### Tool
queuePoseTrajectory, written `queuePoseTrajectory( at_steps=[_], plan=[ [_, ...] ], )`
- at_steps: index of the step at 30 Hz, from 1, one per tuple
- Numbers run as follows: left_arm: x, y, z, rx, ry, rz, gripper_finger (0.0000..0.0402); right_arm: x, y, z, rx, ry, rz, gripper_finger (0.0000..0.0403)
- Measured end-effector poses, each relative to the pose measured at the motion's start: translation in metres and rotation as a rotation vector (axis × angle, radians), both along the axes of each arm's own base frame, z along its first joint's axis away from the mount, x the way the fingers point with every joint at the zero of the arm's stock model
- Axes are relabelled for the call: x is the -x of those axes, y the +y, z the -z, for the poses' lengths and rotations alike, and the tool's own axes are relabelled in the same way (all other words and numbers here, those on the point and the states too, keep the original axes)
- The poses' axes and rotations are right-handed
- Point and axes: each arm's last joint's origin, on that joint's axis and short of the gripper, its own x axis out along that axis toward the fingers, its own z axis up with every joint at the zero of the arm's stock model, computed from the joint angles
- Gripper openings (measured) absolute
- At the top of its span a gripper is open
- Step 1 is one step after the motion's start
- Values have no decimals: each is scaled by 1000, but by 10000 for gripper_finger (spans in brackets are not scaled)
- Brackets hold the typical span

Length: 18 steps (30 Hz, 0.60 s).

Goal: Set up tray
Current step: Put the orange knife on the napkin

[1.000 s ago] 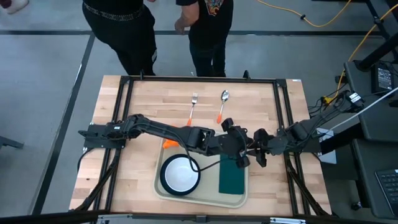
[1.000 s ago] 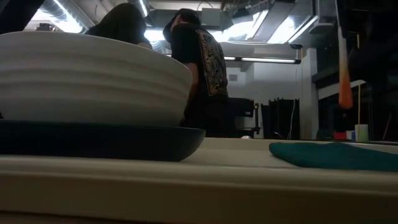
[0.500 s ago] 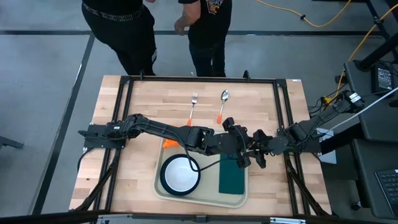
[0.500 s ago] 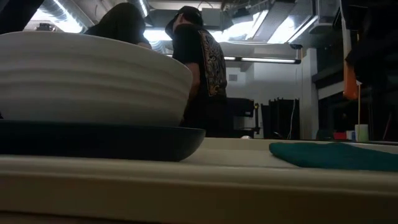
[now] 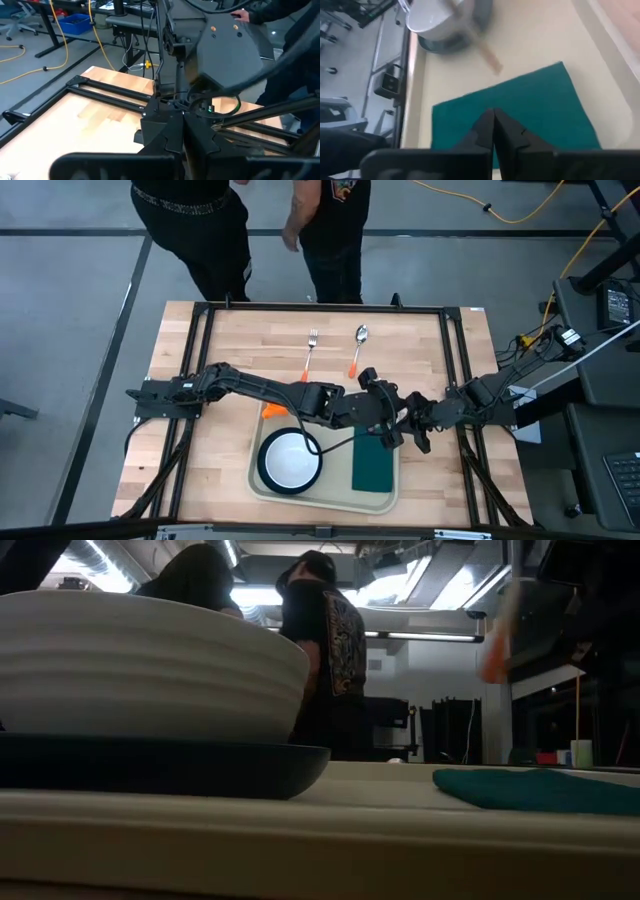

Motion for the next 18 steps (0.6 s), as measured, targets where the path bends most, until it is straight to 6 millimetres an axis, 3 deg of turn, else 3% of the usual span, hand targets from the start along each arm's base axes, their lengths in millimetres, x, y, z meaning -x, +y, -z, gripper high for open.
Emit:
queuePoseTrajectory(
  at_steps=[12,18],
  plan=[
    [-1,-1,-3,6,-28,3,2,2,-2,4,-18,52,48,57],
    [-1,-1,-3,7,-28,3,2,2,-2,4,-14,47,55,115]
  ],
)
